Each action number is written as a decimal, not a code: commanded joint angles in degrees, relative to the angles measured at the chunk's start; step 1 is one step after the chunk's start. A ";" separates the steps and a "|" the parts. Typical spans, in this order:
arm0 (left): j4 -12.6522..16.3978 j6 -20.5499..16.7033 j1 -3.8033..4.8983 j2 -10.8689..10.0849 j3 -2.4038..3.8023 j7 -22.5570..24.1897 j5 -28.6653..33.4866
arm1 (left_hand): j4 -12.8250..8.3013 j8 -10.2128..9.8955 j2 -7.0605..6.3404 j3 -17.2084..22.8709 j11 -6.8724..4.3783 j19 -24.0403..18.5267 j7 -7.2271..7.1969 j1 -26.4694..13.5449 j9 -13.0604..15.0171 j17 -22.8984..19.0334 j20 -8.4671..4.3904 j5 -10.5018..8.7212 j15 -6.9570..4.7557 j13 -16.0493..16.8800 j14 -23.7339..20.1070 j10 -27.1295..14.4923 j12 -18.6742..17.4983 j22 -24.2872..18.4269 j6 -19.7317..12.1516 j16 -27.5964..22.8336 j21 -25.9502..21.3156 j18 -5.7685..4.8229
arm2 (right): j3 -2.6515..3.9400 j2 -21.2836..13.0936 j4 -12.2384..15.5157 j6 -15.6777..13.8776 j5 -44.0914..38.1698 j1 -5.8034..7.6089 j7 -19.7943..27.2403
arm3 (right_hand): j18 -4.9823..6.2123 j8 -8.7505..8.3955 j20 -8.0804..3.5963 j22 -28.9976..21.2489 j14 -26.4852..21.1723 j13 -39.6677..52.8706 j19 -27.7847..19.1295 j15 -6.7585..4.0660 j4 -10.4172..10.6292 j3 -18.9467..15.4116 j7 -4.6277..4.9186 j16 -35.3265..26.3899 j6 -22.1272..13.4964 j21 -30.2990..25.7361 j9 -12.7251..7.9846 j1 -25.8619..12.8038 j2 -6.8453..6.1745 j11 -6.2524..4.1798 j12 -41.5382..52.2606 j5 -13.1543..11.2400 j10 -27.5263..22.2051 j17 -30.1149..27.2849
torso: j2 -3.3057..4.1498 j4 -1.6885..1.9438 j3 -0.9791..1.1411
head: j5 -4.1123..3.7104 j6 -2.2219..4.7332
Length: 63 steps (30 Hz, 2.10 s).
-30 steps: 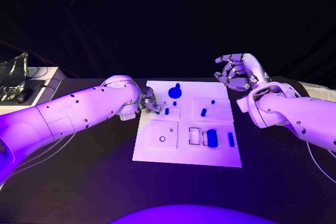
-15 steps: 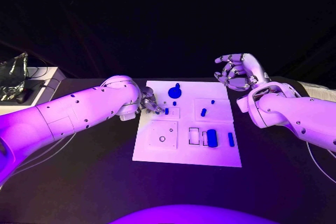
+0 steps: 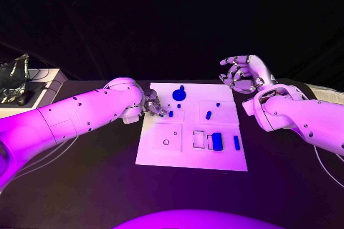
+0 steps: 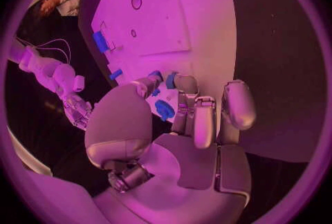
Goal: Assemble the parts on the task board
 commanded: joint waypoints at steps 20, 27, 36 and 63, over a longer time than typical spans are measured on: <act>0.22 2.25 -0.44 -0.31 -0.16 -0.97 -0.35 | -2.52 -1.95 -0.01 16.81 0.48 -0.31 0.97 9.51 -2.40 10.10 0.32 1.22 0.43 -2.64 4.11 -3.91 0.95 0.44 -3.29 -0.35 -0.13 -0.54 | 0.02 -0.03 0.01 0.92 -0.60 -0.02 0.11 | 0.66 0.26 0.05 -0.14 -0.05 -0.39 0.17 0.10 -0.46 0.40 0.38 -0.53 -0.23 -0.41 0.15 -0.41 -0.26 -0.05 -0.19 1.36 -0.41 0.20 | -0.01 0.04 -0.04 | -0.12 -0.20; 0.06 2.40 -0.44 -0.28 -0.16 -1.06 -0.14 | -4.72 -0.92 -0.68 21.77 0.55 -0.32 0.97 7.28 -2.22 10.10 0.35 1.15 0.46 -2.98 4.10 -3.77 1.35 0.56 -3.41 -0.34 -0.08 -0.55 | 0.02 0.00 0.00 0.90 -0.60 -0.02 0.13 | 0.66 0.27 0.05 -0.14 -0.02 -0.45 0.20 0.09 -0.52 0.45 0.38 -0.62 -0.22 -0.43 0.17 -0.41 -0.25 -0.05 -0.18 1.58 -0.41 0.21 | -0.02 0.02 -0.01 | -0.04 -0.25; -0.05 2.91 -0.44 -0.25 -0.16 -1.17 0.05 | -4.26 -0.10 -2.10 21.72 0.74 -0.38 1.14 2.84 -2.11 10.04 0.48 0.68 0.62 -3.14 4.08 -3.50 1.81 0.52 -3.29 -0.37 -0.15 -0.53 | 0.02 -0.01 0.01 0.89 -0.62 -0.02 0.13 | 0.66 0.27 0.05 -0.14 -0.02 -0.45 0.20 0.09 -0.52 0.45 0.38 -0.62 -0.22 -0.43 0.17 -0.41 -0.25 -0.05 -0.18 1.58 -0.41 0.21 | 0.01 0.03 0.03 | 0.01 -0.31; -1.01 4.21 -0.43 -0.25 -0.17 -1.03 4.29 | -13.55 3.19 2.74 31.50 0.19 0.13 0.79 2.88 -0.82 11.24 0.05 4.26 0.08 -3.47 4.58 -2.11 1.97 1.47 -4.03 0.23 0.55 -0.70 | 0.02 0.01 -0.01 1.02 -0.68 -0.02 0.05 | 0.66 0.27 0.05 -0.14 -0.02 -0.45 0.20 0.09 -0.52 0.45 0.38 -0.62 -0.22 -0.43 0.17 -0.41 -0.25 -0.05 -0.18 1.58 -0.41 0.21 | 0.00 0.06 0.00 | 0.15 -0.44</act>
